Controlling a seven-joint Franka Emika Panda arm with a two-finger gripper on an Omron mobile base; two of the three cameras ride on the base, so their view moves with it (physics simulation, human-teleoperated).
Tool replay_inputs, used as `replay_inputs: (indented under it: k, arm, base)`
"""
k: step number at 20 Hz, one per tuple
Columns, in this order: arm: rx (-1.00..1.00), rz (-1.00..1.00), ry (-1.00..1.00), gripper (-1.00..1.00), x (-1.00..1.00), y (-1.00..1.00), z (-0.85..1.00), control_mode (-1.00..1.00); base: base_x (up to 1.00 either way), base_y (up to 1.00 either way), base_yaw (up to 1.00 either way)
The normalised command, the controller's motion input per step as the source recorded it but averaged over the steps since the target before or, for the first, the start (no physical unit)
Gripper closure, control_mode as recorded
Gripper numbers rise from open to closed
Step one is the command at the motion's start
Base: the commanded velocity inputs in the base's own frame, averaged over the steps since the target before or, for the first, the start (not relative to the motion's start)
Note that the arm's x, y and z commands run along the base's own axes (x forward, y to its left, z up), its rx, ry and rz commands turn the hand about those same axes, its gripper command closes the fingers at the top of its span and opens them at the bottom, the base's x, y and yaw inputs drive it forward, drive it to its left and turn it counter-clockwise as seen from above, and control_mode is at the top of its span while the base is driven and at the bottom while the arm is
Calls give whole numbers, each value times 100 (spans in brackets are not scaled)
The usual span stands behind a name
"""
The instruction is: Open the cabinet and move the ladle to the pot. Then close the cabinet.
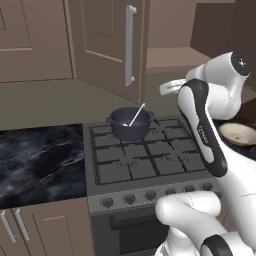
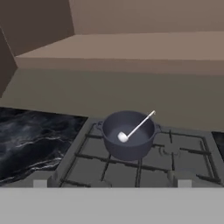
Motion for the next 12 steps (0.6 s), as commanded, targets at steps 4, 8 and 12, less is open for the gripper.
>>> replay_inputs:
  k: [4, 8, 12]
  arm:
    - [-2, -3, 0, -100, -100, 4, 29, -100]
    - [-2, -4, 0, -100, -100, 14, 16, -100]
    - [-1, -6, 0, -100, -100, 20, 1, -100]
  base:
    - [0, 0, 0]
    - [0, 0, 0]
    - [0, 0, 0]
